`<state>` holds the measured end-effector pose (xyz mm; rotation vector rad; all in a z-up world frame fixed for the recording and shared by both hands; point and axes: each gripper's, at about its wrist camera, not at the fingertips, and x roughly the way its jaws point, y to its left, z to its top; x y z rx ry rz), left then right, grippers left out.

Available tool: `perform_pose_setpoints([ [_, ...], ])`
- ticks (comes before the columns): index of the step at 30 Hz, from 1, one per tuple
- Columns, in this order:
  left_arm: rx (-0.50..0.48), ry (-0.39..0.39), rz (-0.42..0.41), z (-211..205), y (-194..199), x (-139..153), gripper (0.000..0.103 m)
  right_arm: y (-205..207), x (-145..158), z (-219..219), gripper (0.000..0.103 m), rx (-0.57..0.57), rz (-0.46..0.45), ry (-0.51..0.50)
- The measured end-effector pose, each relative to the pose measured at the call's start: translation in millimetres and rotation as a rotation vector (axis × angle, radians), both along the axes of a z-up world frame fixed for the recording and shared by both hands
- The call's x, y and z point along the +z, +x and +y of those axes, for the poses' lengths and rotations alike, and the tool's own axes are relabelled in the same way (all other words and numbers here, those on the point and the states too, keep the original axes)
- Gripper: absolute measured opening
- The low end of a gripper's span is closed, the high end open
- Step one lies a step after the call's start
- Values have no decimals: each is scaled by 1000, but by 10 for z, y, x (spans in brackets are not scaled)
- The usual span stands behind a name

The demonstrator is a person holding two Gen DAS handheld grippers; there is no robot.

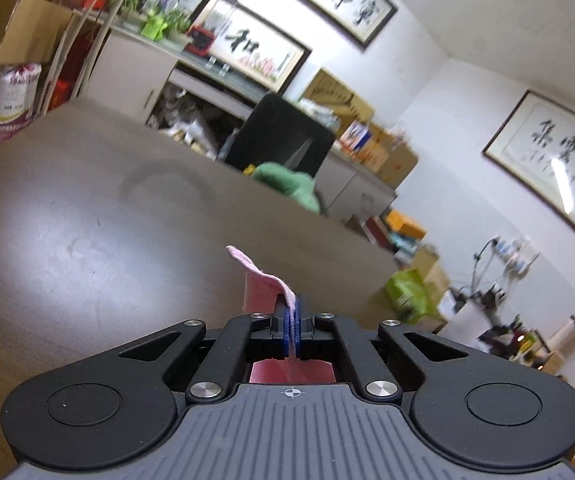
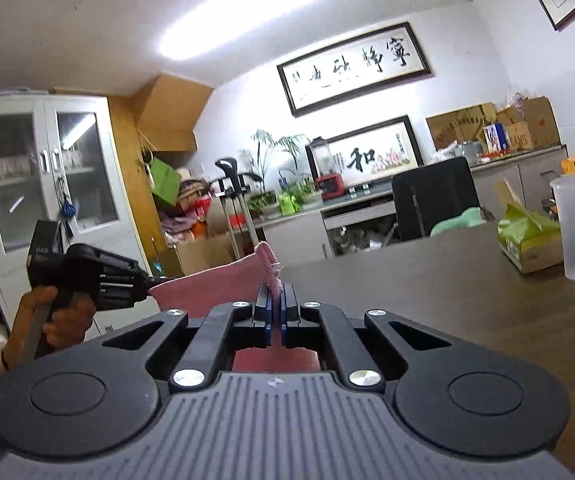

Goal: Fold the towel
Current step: 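Lift and stretch the towel between both grippers, unfolding it, then lay the towel flat on the table and open both grippers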

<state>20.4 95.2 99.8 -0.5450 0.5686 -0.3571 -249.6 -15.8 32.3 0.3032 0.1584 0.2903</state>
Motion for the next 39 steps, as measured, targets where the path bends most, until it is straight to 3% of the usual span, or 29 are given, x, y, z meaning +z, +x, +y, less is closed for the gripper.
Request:
perform_pose_setpoints([
  [4,63,37,88,-93,372,16,2,524,135,-68,4,-28,69,-43],
  [7,114,46,182,-117,927,38,2,1103,300,-53,4,-70,104,-99],
  [10,154,45,191,-114,1273,170,2,1642,541,-140,4,-109,103,-112],
  [13,201,40,123,-166,1548,525,2,2008,811,-189,4,-134,61,-126],
  [18,221,22,-31,-193,1457,990,3,2203,1110,-253,4,-154,-32,-131],
  [22,229,6,-129,-207,1219,1108,3,2146,1137,-298,4,-143,-101,-116],
  [25,218,18,-151,-237,1033,1099,3,2032,1082,-283,4,-124,-91,-111],
  [29,188,61,-151,-212,601,872,3,1770,815,-240,5,-56,-19,-122],
  [32,170,87,-83,-105,190,472,4,1548,539,-184,5,-4,46,-127],
  [35,144,82,66,6,-182,-78,4,1233,101,-58,5,44,131,-154],
  [39,101,90,135,73,-427,-383,4,820,-340,84,5,104,232,-166],
])
